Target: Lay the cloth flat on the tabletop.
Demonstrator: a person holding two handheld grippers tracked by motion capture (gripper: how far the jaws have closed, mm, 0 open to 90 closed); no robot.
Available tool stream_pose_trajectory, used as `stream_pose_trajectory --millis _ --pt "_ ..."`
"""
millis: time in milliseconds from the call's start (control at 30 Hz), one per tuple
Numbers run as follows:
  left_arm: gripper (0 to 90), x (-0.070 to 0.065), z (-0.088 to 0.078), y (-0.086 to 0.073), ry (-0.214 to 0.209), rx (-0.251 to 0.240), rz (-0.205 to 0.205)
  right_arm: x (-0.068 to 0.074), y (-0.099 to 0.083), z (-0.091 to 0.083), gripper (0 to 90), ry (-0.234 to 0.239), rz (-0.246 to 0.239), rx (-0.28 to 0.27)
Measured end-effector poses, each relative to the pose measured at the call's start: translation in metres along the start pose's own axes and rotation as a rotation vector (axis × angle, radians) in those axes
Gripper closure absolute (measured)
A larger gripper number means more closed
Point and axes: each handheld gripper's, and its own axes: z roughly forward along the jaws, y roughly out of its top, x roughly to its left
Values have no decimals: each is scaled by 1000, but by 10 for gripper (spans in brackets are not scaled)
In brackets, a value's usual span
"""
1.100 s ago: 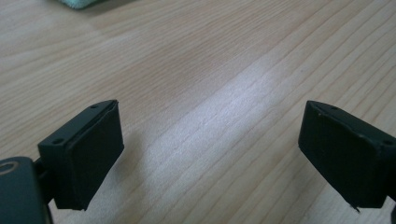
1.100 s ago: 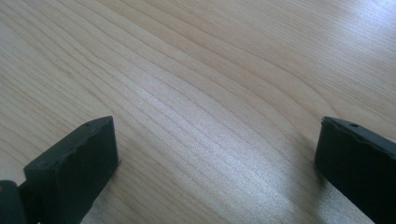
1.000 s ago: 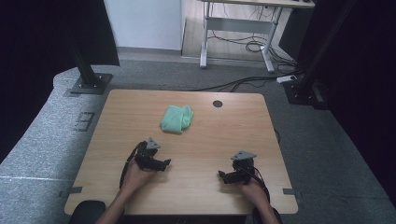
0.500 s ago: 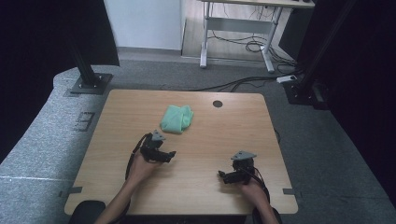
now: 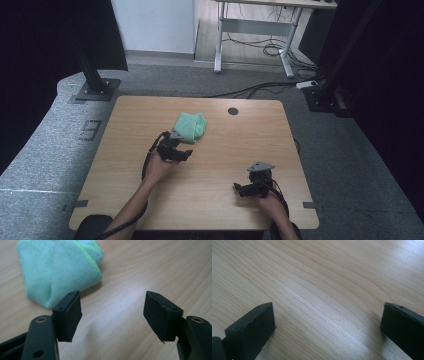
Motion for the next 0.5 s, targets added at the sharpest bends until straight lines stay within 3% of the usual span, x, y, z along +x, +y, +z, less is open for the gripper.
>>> stream_pose_trajectory --millis 400,500 --pt "485 10 21 32 -10 -20 -42 0 0 0 0 0 -3 -2" --pt "515 15 31 40 13 -11 -61 0 0 0 0 0 0 -1"
